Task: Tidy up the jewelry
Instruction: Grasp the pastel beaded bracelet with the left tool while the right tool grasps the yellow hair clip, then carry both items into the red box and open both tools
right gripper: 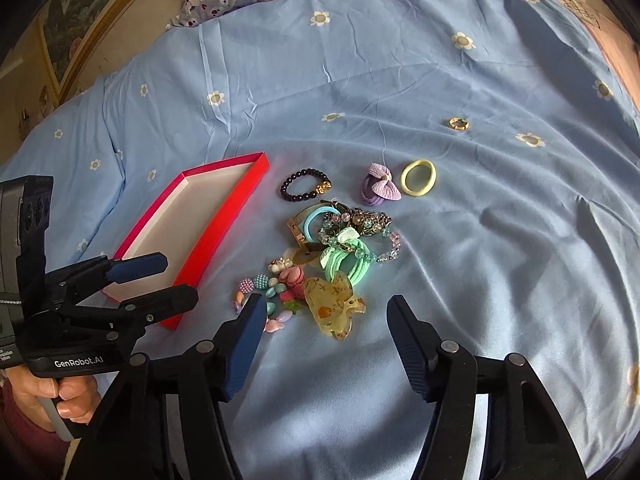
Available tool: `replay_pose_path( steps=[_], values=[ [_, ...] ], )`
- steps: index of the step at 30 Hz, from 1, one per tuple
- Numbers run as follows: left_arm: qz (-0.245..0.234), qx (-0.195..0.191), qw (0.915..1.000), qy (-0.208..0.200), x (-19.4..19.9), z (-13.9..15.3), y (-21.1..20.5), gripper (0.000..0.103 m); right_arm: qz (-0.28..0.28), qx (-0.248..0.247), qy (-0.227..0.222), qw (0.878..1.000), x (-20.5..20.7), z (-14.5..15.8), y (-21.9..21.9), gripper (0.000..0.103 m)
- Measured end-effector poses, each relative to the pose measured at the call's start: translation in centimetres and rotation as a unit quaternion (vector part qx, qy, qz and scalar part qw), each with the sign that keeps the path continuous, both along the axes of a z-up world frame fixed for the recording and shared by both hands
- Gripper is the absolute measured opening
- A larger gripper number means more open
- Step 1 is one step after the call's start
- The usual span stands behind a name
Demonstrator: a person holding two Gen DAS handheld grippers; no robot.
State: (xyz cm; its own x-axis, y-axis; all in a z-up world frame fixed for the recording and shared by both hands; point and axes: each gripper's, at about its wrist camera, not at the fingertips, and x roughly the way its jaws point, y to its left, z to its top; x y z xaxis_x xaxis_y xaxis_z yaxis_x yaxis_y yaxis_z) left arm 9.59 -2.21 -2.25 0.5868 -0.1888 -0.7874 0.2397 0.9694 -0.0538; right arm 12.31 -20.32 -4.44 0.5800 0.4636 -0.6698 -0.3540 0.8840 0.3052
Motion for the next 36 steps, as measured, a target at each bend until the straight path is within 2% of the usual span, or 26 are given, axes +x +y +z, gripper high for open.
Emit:
replay_pose_path(
  steps=[5, 10, 14, 19, 22, 24, 26, 31, 36],
  values=[
    [-0.016, 0.007, 0.9996, 0.023, 1.3, -1.2, -0.6, 0.062, 0.011, 0.001, 0.023, 1.000, 1.2, -0.9, 0.3, 0.054],
    [-0.036, 0.016, 0.9985, 0.038, 2.3, -1.9, -1.3, 0.058, 0.023, 0.004, 0.041, 0.999, 2.3, -1.6, 0.9, 0.051],
    [-0.049, 0.020, 0.9974, 0.049, 2.9, -2.4, -1.8, 0.050, 0.025, 0.004, 0.052, 0.998, 2.9, -2.0, 0.9, 0.036],
    [-0.059, 0.017, 0.9962, 0.061, 3.7, -2.9, -2.1, 0.045, 0.027, 0.016, 0.057, 0.998, 2.9, -2.1, 0.4, 0.029],
    [-0.069, 0.018, 0.9949, 0.072, 4.1, -3.3, -2.4, 0.033, 0.028, 0.016, 0.051, 0.998, 2.8, -1.7, 0.4, 0.029],
    [-0.080, 0.019, 0.9941, 0.071, 4.0, -3.5, -2.7, 0.019, 0.027, 0.019, 0.049, 0.998, 2.8, -1.5, 0.3, 0.029],
    [-0.090, 0.016, 0.9934, 0.069, 3.8, -3.4, -2.9, 0.012, 0.024, 0.023, 0.048, 0.998, 2.7, -1.4, 0.1, 0.029],
    [-0.093, 0.002, 0.9945, 0.049, 2.8, -2.4, -2.8, 0.011, 0.019, 0.033, 0.042, 0.998, 2.1, -0.8, -0.4, 0.029],
    [-0.076, -0.017, 0.9967, 0.026, 1.6, -0.8, -1.6, 0.011, 0.019, 0.039, 0.031, 0.999, 1.7, 0.4, -0.1, 0.029]
  ],
)
